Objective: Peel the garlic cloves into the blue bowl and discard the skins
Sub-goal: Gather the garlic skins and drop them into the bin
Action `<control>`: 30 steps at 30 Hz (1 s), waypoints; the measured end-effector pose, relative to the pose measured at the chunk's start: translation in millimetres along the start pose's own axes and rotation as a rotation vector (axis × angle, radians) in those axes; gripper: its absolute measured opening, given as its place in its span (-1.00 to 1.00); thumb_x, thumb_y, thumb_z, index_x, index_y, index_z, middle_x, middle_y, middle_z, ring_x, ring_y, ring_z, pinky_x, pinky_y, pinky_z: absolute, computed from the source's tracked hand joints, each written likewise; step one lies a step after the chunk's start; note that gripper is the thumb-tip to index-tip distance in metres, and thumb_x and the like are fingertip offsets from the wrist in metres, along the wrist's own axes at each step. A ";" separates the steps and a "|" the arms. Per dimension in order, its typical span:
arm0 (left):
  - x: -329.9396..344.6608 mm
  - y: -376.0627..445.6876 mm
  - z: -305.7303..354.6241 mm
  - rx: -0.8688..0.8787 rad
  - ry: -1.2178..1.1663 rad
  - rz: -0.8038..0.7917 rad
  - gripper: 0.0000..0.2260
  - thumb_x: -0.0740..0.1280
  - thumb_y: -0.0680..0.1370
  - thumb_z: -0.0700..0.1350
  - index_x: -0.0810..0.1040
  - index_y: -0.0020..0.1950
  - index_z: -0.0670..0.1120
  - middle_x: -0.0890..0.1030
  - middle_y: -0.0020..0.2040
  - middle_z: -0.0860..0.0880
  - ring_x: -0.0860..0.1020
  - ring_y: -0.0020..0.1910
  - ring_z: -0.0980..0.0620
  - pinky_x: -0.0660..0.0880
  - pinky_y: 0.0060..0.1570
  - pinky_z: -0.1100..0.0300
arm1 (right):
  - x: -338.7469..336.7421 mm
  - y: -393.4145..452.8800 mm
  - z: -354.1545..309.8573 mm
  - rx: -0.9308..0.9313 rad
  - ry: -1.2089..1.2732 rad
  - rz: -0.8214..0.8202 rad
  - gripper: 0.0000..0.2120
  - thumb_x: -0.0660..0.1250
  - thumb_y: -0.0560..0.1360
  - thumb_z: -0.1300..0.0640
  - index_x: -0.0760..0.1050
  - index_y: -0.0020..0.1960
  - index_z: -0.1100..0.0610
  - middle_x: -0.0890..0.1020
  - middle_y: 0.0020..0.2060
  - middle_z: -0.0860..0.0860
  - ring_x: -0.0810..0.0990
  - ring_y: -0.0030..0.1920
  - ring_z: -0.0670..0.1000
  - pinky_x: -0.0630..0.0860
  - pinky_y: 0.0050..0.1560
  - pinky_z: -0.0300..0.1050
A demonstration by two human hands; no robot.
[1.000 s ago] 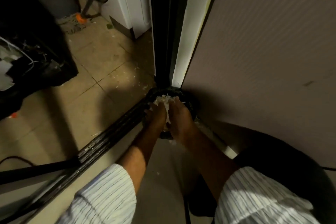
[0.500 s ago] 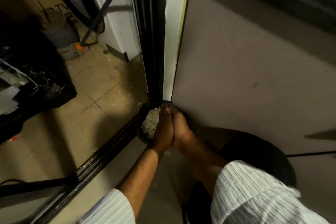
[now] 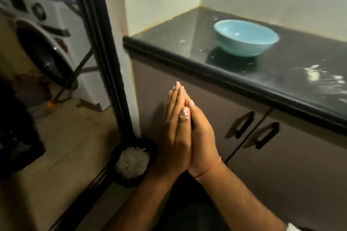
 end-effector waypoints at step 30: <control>219.0 80.5 143.6 0.202 -0.039 -0.328 -0.76 0.23 0.70 0.05 0.63 0.26 0.05 0.68 0.20 0.13 0.61 0.20 0.18 0.56 0.22 0.10 | -323.1 55.2 -234.1 0.182 -1.634 0.291 -0.44 -0.02 0.71 -0.26 0.30 0.48 0.13 0.43 0.48 0.15 0.35 0.53 0.19 0.10 0.60 0.26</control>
Point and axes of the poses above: each hand's wrist, its own y-axis towards the middle knuckle, its own x-axis out of the palm, z = x × y, the point moved 1 cm from there along y, towards the middle knuckle
